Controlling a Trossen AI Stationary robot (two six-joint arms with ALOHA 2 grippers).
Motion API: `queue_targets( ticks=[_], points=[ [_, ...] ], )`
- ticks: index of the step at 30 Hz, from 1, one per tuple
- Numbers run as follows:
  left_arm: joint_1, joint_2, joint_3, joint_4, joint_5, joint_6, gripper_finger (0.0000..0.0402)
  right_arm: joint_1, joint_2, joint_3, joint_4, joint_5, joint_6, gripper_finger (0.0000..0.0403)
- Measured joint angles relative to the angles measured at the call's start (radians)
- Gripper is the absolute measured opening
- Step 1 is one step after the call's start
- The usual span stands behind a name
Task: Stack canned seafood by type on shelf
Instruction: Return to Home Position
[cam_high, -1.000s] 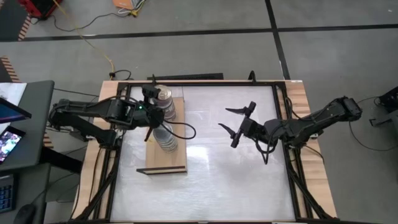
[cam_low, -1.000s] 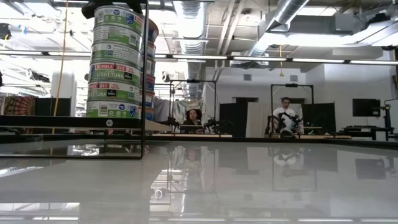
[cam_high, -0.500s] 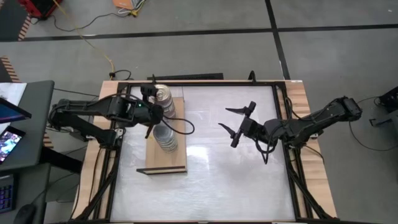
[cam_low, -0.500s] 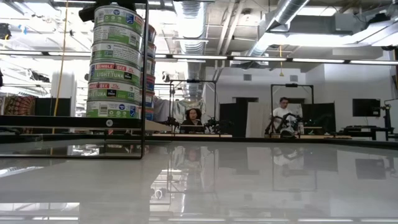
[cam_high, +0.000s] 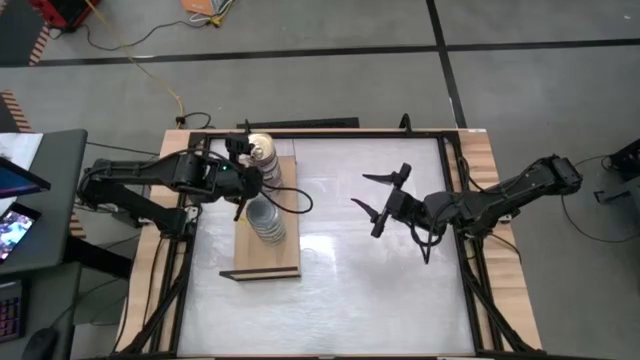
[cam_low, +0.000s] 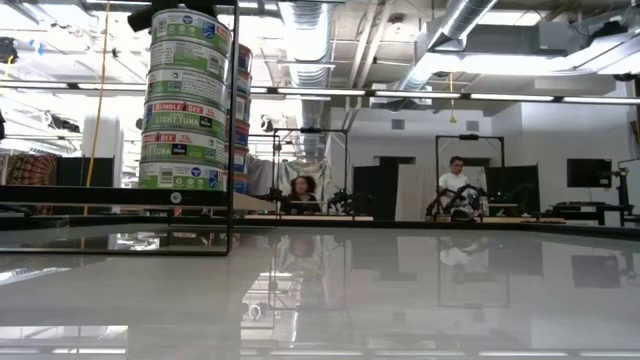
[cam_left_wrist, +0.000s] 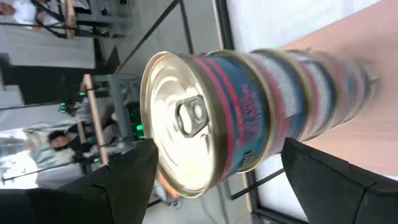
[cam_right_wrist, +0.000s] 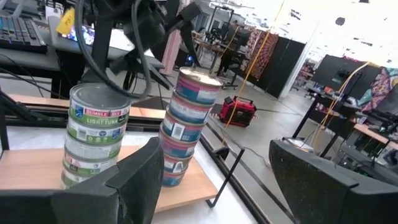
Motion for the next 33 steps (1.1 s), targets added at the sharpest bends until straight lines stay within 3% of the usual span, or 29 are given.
queue_targets(
  ticks=[6, 13, 16, 19, 24, 27, 33],
  points=[
    [-0.071, -0.003, 0.126, -0.034, 0.032, -0.132, 0.0326, 0.009, -0.012, 0.0, -0.098, 0.0, 0.043, 0.0321],
    [-0.17, -0.014, 0.26, -0.035, 0.231, -0.402, 0.0326, 0.024, -0.131, -0.071, -0.183, -0.001, 0.105, 0.0321],
    [-0.226, -0.048, 0.219, 0.006, 0.372, -0.452, 0.0325, 0.016, -0.208, -0.161, -0.155, -0.047, 0.119, 0.0321],
    [-0.283, -0.101, 0.13, 0.133, 0.498, -0.456, 0.0325, 0.003, -0.294, -0.235, -0.088, -0.124, 0.118, 0.0321],
    [-0.304, -0.197, -0.05, 0.413, 0.708, -0.428, 0.0325, -0.009, -0.398, -0.29, -0.015, -0.133, 0.076, 0.0321],
    [-0.306, -0.24, -0.138, 0.582, 0.746, -0.415, 0.0325, -0.007, -0.435, -0.289, -0.01, -0.132, 0.085, 0.0321],
    [-0.306, -0.269, -0.253, 0.759, 0.743, -0.448, 0.0325, 0.008, -0.449, -0.289, -0.012, -0.132, 0.05, 0.0321]
  ],
)
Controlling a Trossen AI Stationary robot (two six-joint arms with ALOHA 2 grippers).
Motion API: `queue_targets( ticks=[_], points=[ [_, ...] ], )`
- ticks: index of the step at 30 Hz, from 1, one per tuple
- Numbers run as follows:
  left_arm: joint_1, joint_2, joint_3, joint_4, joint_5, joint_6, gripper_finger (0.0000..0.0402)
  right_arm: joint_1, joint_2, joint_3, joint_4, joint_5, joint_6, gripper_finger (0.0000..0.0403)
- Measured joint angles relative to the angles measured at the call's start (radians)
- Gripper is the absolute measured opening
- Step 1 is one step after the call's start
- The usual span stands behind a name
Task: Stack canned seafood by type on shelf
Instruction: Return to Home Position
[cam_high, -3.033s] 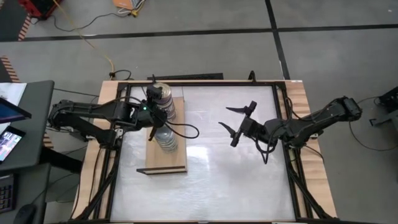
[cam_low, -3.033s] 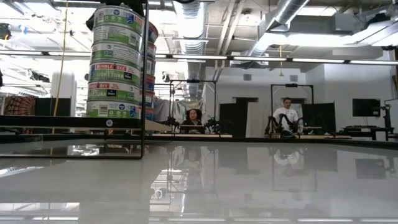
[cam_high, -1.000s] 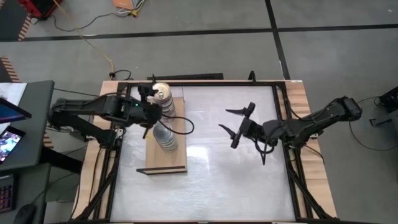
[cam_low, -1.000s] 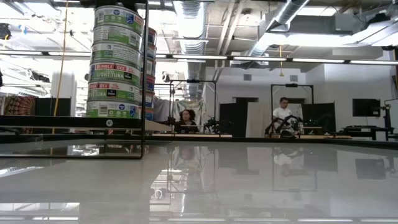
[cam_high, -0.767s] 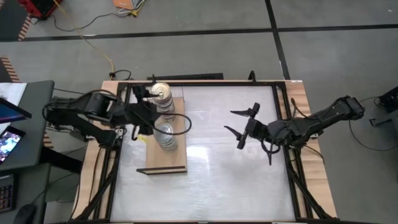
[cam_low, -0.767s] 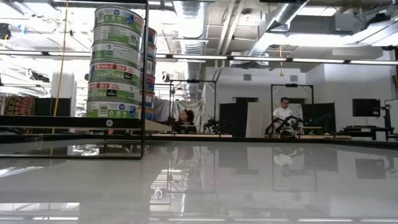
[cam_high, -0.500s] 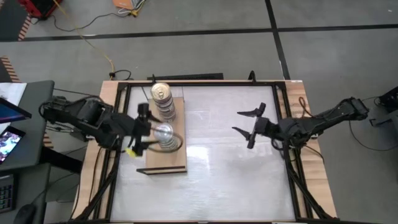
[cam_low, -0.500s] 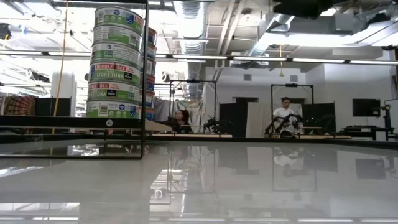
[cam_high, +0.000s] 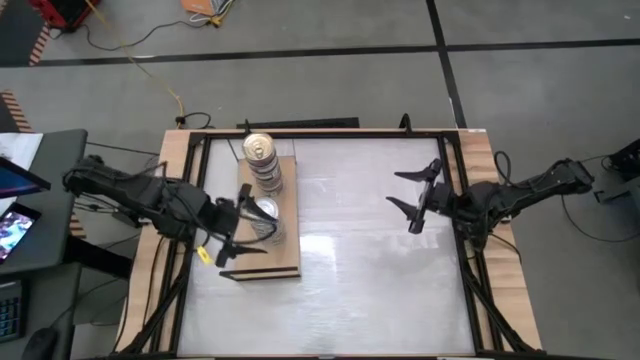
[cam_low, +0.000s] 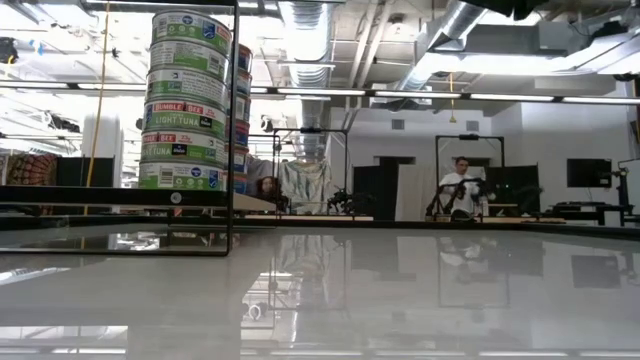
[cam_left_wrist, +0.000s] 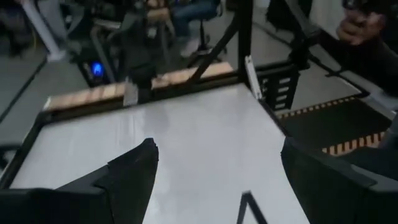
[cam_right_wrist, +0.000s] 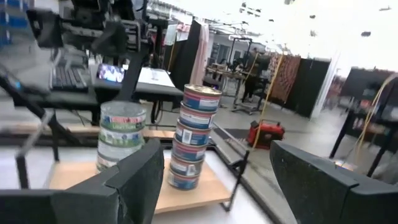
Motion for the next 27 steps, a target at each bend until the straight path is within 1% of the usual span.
queue_targets(
  ticks=[3, 6, 7, 10, 11, 15, 17, 20, 23, 27],
  points=[
    [-0.006, 0.01, -0.073, 0.162, -0.003, 0.059, 0.0325, 0.0, 0.0, 0.0, -0.001, 0.0, -0.084, 0.0321],
    [-0.005, 0.025, -0.121, 0.339, -0.057, 0.1, 0.0325, 0.0, 0.001, 0.0, -0.003, 0.0, -0.087, 0.0321],
    [-0.005, 0.028, -0.133, 0.373, -0.075, 0.107, 0.0325, 0.0, 0.001, 0.0, -0.004, 0.0, -0.087, 0.0321],
    [-0.005, 0.033, -0.155, 0.378, -0.076, 0.109, 0.0325, -0.001, 0.001, 0.0, -0.006, 0.0, -0.082, 0.0321],
    [-0.005, 0.033, -0.159, 0.371, -0.064, 0.113, 0.0325, -0.001, 0.002, 0.0, -0.005, 0.0, -0.05, 0.0321],
    [-0.004, 0.013, -0.16, 0.329, 0.037, 0.098, 0.0325, -0.016, 0.027, 0.0, -0.012, 0.0, 0.091, 0.0321],
    [-0.004, -0.013, -0.163, 0.314, 0.078, 0.098, 0.0325, -0.018, 0.033, 0.0, -0.01, -0.035, 0.121, 0.0321],
    [-0.002, -0.067, -0.201, 0.322, 0.081, 0.098, 0.0325, -0.017, 0.021, 0.0, -0.023, -0.104, 0.126, 0.0321],
    [0.021, -0.121, -0.265, 0.372, 0.051, 0.097, 0.0325, -0.017, -0.034, 0.0, -0.112, -0.129, 0.163, 0.0321],
    [0.077, -0.178, -0.335, 0.42, 0.049, 0.106, 0.0325, -0.023, -0.117, 0.0, -0.213, -0.156, 0.204, 0.0321]
  ],
)
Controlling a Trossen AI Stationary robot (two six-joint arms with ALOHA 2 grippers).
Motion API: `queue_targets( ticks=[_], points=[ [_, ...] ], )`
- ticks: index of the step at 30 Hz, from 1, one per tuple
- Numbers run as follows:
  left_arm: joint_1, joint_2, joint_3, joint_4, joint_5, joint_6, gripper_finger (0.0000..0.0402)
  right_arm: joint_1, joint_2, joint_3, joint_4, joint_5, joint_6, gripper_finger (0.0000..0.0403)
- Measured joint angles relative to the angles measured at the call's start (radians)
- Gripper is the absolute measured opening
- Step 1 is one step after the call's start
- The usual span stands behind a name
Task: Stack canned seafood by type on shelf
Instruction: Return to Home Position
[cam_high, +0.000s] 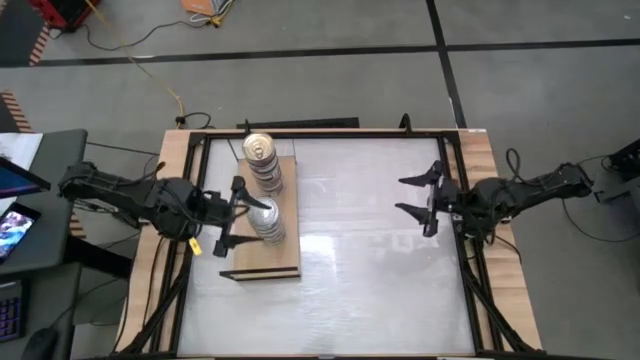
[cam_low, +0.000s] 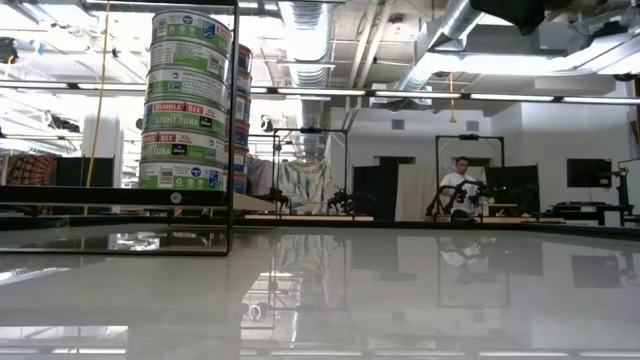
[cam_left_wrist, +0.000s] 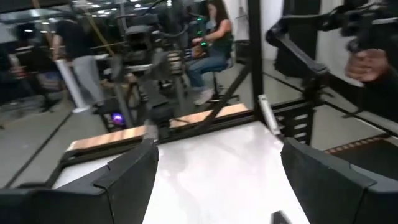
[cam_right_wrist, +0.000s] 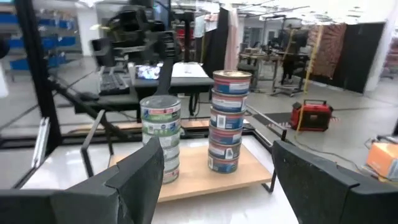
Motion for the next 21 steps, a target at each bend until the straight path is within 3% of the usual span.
queue_targets(
  ticks=[6, 9, 14, 21],
  points=[
    [0.12, -0.041, -0.085, 0.025, 0.01, 0.025, 0.0325, 0.008, -0.02, 0.0, -0.01, -0.027, -0.143, 0.0321],
    [0.197, -0.059, -0.133, 0.07, 0.078, 0.003, 0.0325, 0.008, -0.018, 0.0, 0.013, -0.028, -0.18, 0.0321],
    [0.284, -0.092, -0.184, 0.139, 0.23, -0.045, 0.0325, -0.032, -0.045, 0.0, 0.032, -0.013, -0.125, 0.0321],
    [0.298, -0.148, -0.237, 0.166, 0.264, -0.053, 0.0325, -0.126, -0.139, 0.0, -0.086, -0.009, -0.017, 0.0321]
  ],
)
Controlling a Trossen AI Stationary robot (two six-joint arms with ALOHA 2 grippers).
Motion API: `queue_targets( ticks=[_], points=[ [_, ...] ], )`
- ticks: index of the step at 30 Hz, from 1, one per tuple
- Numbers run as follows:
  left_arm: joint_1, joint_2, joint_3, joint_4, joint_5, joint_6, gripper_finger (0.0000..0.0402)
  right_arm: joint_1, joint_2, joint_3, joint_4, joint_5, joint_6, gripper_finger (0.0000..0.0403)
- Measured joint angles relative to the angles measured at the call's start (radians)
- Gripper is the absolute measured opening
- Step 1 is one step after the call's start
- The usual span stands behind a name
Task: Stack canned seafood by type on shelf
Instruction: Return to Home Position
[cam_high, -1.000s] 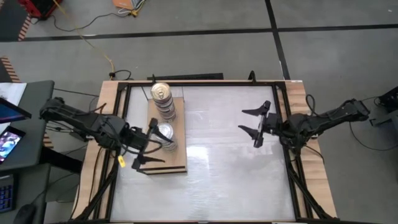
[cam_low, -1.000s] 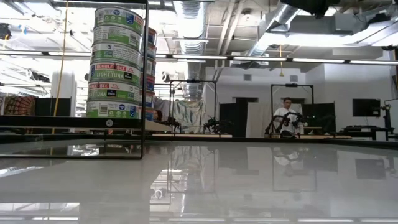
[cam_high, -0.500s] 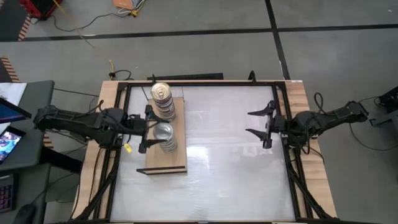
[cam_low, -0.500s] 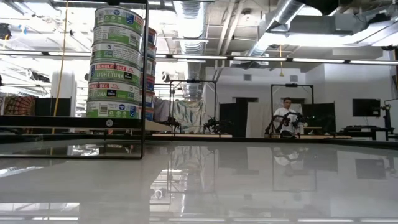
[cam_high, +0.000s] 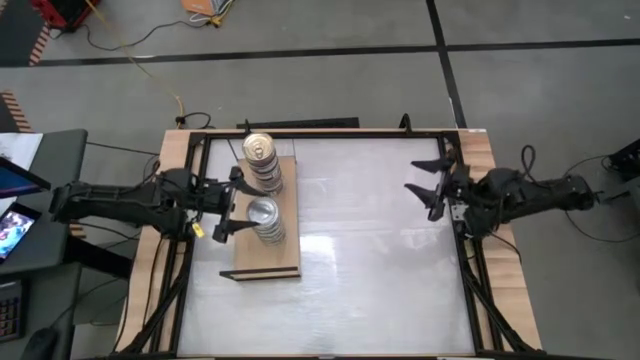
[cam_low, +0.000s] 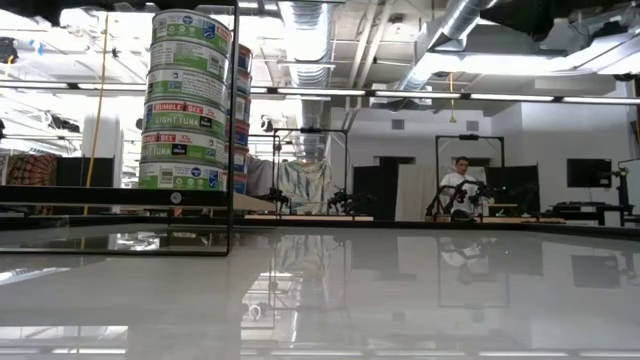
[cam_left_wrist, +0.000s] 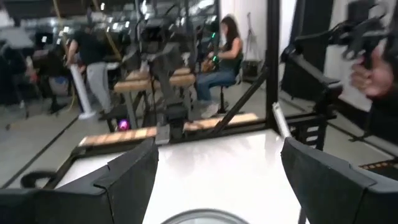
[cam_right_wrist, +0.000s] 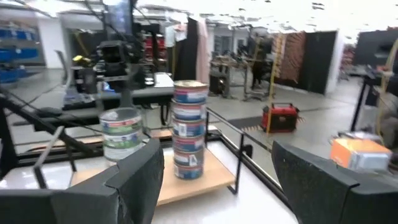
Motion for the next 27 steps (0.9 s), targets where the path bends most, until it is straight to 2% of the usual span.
queue_targets(
  ticks=[6, 10, 15, 20, 27],
  points=[
    [0.0, -0.047, -0.105, 0.141, -0.023, 0.001, 0.0325, -0.051, -0.005, 0.0, -0.019, 0.004, 0.028, 0.0321],
    [0.0, -0.068, -0.133, 0.162, -0.043, -0.018, 0.0325, -0.061, -0.011, 0.0, -0.024, 0.004, 0.036, 0.0321],
    [0.0, -0.114, -0.134, 0.094, -0.014, -0.019, 0.0325, -0.066, -0.078, 0.0, -0.094, 0.004, 0.069, 0.0321],
    [-0.01, -0.163, -0.135, 0.021, 0.034, 0.053, 0.0325, -0.061, -0.148, 0.0, -0.158, 0.004, 0.093, 0.0321],
    [-0.026, -0.183, -0.135, -0.016, -0.026, 0.094, 0.0325, -0.063, -0.17, 0.0, -0.192, 0.004, 0.042, 0.0321]
  ],
)
